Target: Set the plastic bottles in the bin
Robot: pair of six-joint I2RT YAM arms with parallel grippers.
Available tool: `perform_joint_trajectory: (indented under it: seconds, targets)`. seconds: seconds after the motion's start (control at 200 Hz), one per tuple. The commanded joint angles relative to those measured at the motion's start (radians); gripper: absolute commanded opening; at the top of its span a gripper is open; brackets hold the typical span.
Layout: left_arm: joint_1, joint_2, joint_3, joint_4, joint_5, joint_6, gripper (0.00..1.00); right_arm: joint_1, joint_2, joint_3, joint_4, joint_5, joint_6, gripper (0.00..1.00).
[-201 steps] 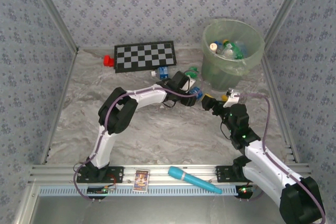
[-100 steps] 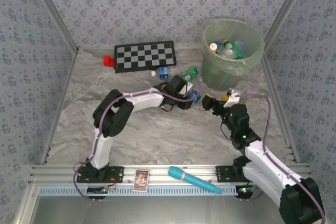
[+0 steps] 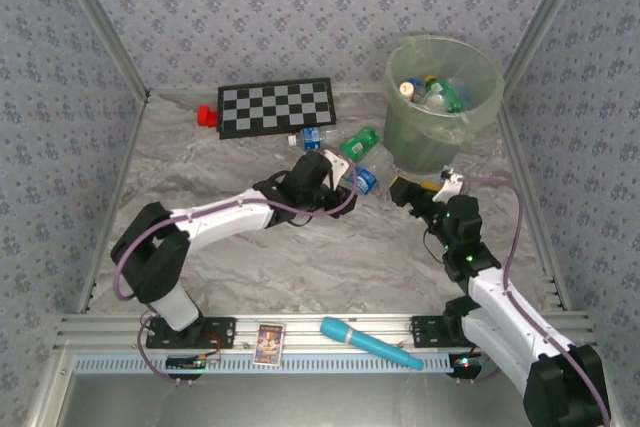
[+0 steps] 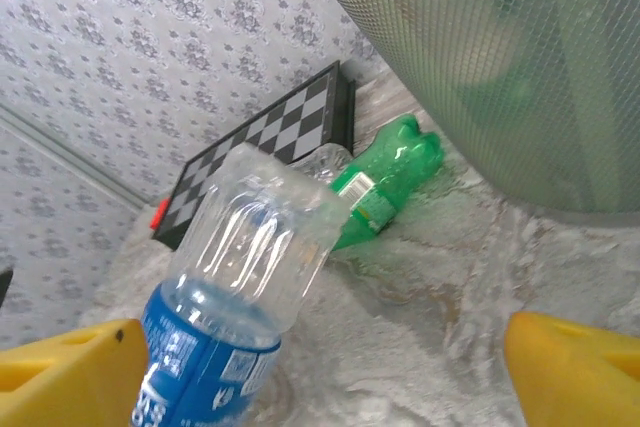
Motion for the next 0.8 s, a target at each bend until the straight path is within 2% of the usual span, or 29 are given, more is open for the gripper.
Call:
perform_joint_trajectory:
  seconds: [0.0, 0.085, 0.215, 0.5, 0.795]
  targets:
    - [-0.029, -0.096, -0.058, 0.076, -0.031, -0.014, 0.22, -0.048, 0.048, 0.136, -0.135, -0.193, 0.051, 0.87]
    - [-0.039, -0.161, -0.108, 0.097, -0.050, -0.012, 0.22, -0.080, 0.126, 0.220, -0.191, -0.342, 0.067, 0.85]
    - [-0.049, -0.234, -0.166, 0.112, -0.053, -0.008, 0.22, -0.069, 0.212, 0.302, -0.190, -0.465, 0.109, 0.85]
    - [-0.071, -0.351, -0.261, 0.139, -0.072, 0.006, 0.22, 0.066, 0.330, 0.482, -0.359, -0.440, 0.030, 0.84]
    - [-0.088, -0.423, -0.302, 0.124, -0.068, 0.026, 0.22, 0.128, 0.428, 0.580, -0.425, -0.472, 0.023, 0.81]
